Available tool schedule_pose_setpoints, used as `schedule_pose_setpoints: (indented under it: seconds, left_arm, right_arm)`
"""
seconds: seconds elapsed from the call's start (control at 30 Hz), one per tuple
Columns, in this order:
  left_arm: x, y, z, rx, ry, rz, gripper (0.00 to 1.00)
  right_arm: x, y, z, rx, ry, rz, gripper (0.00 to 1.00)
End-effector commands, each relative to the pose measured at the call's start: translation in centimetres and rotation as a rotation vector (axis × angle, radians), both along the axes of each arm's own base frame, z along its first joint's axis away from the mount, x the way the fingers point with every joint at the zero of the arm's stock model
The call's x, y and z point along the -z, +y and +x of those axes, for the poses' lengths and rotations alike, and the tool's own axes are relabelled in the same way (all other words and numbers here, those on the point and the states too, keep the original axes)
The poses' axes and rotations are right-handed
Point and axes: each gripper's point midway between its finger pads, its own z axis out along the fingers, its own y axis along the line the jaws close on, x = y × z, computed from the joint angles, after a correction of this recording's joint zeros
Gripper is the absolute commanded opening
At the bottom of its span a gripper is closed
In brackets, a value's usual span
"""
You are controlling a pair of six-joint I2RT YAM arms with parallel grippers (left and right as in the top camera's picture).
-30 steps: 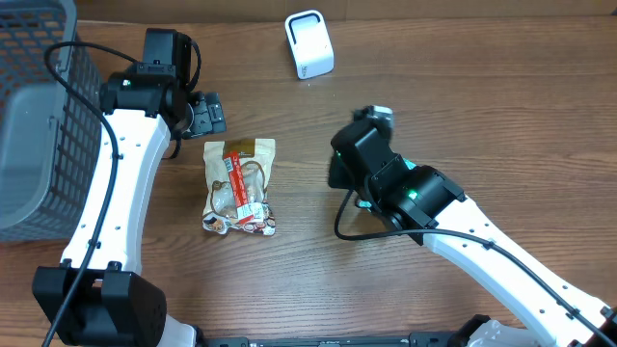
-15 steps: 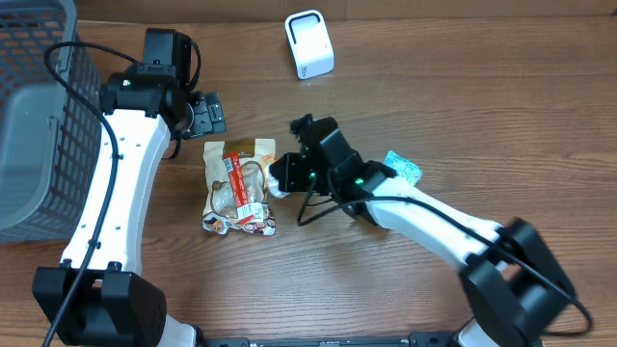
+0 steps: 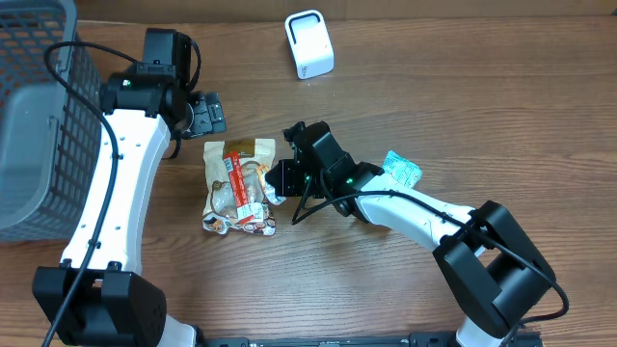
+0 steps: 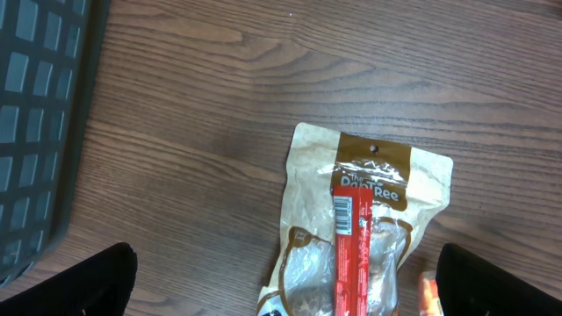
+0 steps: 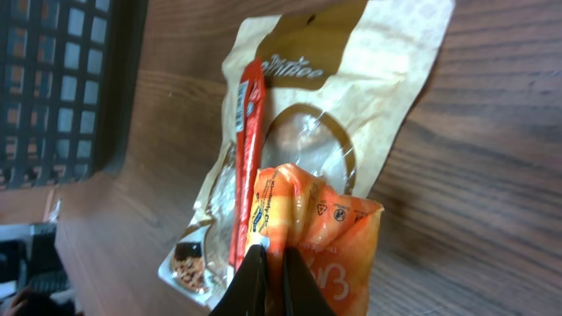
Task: Scan the item barcode
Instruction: 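Grasp the small orange packet near the snack bag with the right gripper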
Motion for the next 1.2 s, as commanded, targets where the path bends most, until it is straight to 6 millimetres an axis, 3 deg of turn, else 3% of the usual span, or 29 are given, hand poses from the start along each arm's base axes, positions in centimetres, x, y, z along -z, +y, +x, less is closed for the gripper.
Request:
schedule_pose_setpoints:
  seconds: [0.0, 0.13, 0.5, 1.03, 1.1, 1.17]
  left_arm:
    - [-1.0, -0.1, 0.1, -0.007, -0.030, 0.006, 1.00]
    - [-1.0, 0.0, 0.1, -0.008, -0.030, 0.006, 1.00]
    - [-1.0, -0.1, 0.2, -0.007, -0.031, 0.006, 1.00]
    - [-1.0, -0.1, 0.1, -0.006, -0.030, 0.006, 1.00]
    - [-1.0, -0.1, 0.2, -0.007, -0.031, 0.006, 1.00]
    - [-1.0, -0.1, 0.1, -0.006, -0.030, 0.006, 1.00]
  right_arm:
    - [0.6, -0.6, 0.7, 0.066, -0.018, -0.023, 0.04]
    - [1.0, -1.1, 1.4, 0.118, -0.053, -0.013, 0.04]
    - [2.0, -1.5, 1.0, 0.120, -0.074, 0.009, 0.04]
    - [4.5, -1.5, 0.3, 0.175, 0.028, 0.007, 0.04]
    - [5.0, -1.6, 0.3, 0.175, 0.035, -0.002, 0.06]
    - [5.1, -1.6, 0.2, 0.174, 0.037, -0.004, 0.17]
